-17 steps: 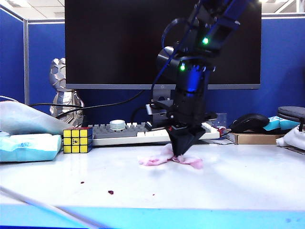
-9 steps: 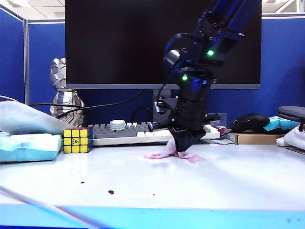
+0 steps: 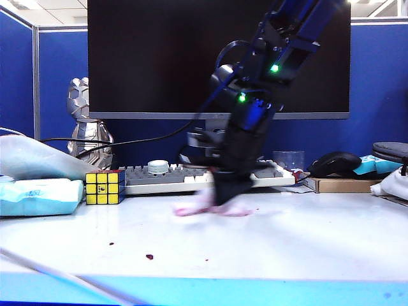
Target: Use the wet wipes on the table to wipe the cherry juice off the table, then put the wipes back on the table.
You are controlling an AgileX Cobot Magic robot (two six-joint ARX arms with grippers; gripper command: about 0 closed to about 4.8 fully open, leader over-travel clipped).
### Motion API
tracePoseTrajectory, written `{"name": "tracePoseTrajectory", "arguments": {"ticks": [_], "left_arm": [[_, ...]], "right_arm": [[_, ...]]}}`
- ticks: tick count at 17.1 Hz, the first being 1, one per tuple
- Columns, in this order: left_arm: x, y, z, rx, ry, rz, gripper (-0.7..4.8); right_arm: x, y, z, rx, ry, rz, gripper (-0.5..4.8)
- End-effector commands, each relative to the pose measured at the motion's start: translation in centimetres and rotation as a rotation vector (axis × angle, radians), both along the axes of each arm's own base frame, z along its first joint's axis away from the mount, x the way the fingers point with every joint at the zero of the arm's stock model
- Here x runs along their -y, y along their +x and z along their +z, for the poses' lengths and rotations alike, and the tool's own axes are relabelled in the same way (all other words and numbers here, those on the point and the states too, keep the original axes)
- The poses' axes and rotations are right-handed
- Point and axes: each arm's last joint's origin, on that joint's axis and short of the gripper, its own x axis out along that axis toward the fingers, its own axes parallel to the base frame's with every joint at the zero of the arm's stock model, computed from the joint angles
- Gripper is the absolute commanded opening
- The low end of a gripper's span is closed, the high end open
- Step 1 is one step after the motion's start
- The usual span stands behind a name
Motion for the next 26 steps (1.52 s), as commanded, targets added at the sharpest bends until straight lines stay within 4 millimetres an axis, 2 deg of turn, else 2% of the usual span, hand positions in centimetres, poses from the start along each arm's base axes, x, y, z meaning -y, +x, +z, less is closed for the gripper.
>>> {"name": "tracePoseTrajectory", "arguments": {"ticks": [1,2,3,7,8,9,10,11,12,14,15,16,17,19,20,21,24,25,26], "left_arm": [[0.0,0.0,-0.1,-0.012,0.003,0.0,0.04],[0.0,0.0,-0.1,-0.012,0.003,0.001,0.04],[0.0,0.0,-0.1,-0.012,0.003,0.001,0.04],[0.0,0.0,-0.1,-0.012,0.003,0.0,0.04],[0.0,0.0,-0.1,-0.012,0.003,0.001,0.04],[0.0,0.0,-0.1,-0.012,0.003,0.001,0.04],[0.0,0.0,-0.1,-0.012,0.003,0.0,0.04],[0.0,0.0,-0.1,-0.012,0.003,0.001,0.04],[0.0,0.0,-0.1,-0.011,0.003,0.001,0.04],[0.0,0.0,-0.1,-0.012,0.003,0.001,0.04],[0.0,0.0,-0.1,-0.011,0.003,0.0,0.04],[0.0,0.0,-0.1,-0.012,0.003,0.001,0.04],[0.0,0.0,-0.1,-0.011,0.003,0.001,0.04],[0.0,0.0,-0.1,-0.011,0.003,0.001,0.04],[0.0,0.0,-0.1,-0.011,0.003,0.001,0.04],[0.0,0.0,-0.1,-0.011,0.003,0.0,0.04],[0.0,0.0,-0.1,-0.011,0.003,0.001,0.04],[0.0,0.0,-0.1,-0.012,0.003,0.001,0.04],[0.0,0.0,-0.1,-0.012,0.003,0.001,0.04]], "right_arm": [[1.0,0.1,0.3,-0.042,-0.077,-0.01,-0.01],[0.4,0.4,1.6,-0.03,-0.017,0.062,1.14],[0.0,0.6,2.6,-0.018,0.016,0.083,2.06],[-0.7,1.1,6.8,-0.014,0.019,0.091,2.07],[-0.8,1.2,9.1,0.001,0.025,0.092,1.98],[-0.8,1.3,10.5,0.016,0.028,0.091,1.82],[-0.7,1.2,12.6,0.046,0.031,0.086,0.78],[-0.4,0.7,15.9,0.102,0.037,0.097,-0.01],[-0.1,0.2,17.5,0.132,0.041,0.09,-0.01],[1.2,-2.0,23.2,0.235,0.071,0.103,-0.01],[2.1,-3.4,25.7,0.287,0.089,0.099,-0.01],[3.6,-6.0,29.5,0.366,0.117,0.092,-0.01],[4.6,-7.8,31.4,0.403,0.133,0.093,-0.01],[7.5,-12.7,35.4,0.492,0.164,0.096,-0.01],[9.3,-15.7,37.2,0.537,0.174,0.081,-0.01],[11.7,-19.6,38.8,0.586,0.183,0.061,-0.01],[17.2,-28.6,40.9,0.703,0.195,-0.011,-0.01],[19.1,-31.7,40.7,0.759,0.2,-0.05,-0.01],[20.5,-34.0,39.7,0.811,0.215,-0.079,-0.01]]}}
